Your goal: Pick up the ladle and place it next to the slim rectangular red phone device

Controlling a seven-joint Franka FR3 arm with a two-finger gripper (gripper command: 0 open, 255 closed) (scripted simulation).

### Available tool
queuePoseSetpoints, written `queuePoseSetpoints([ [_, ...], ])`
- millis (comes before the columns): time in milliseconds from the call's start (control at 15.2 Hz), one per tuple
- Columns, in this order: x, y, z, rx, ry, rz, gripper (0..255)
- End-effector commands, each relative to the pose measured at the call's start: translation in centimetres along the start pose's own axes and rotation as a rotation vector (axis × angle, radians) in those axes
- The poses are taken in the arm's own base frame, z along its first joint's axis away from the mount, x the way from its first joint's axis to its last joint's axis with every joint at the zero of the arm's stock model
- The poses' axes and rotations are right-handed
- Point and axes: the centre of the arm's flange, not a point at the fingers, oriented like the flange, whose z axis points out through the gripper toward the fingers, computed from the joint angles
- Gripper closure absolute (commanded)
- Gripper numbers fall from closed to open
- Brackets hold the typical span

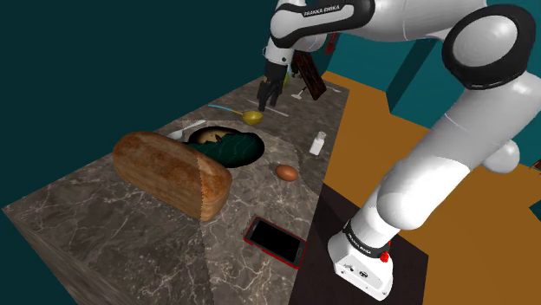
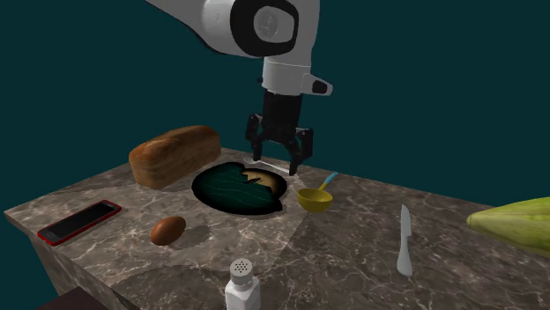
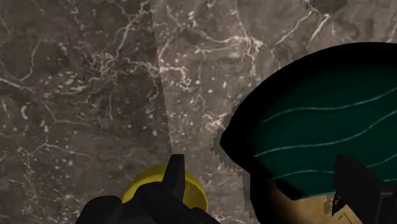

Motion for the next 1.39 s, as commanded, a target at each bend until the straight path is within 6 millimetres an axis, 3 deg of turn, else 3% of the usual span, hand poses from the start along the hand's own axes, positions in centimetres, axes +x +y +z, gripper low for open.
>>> queuePoseSetpoints([
  [0, 2.4, 1.4, 1.1, 0.008, -0.004, -0.014, 0],
  [726, 15.1, 7.7, 6.4, 0.053, -0.024, -0.083, 0],
  [1320, 15.4, 7.6, 10.5, 0.055, -0.024, -0.086, 0],
])
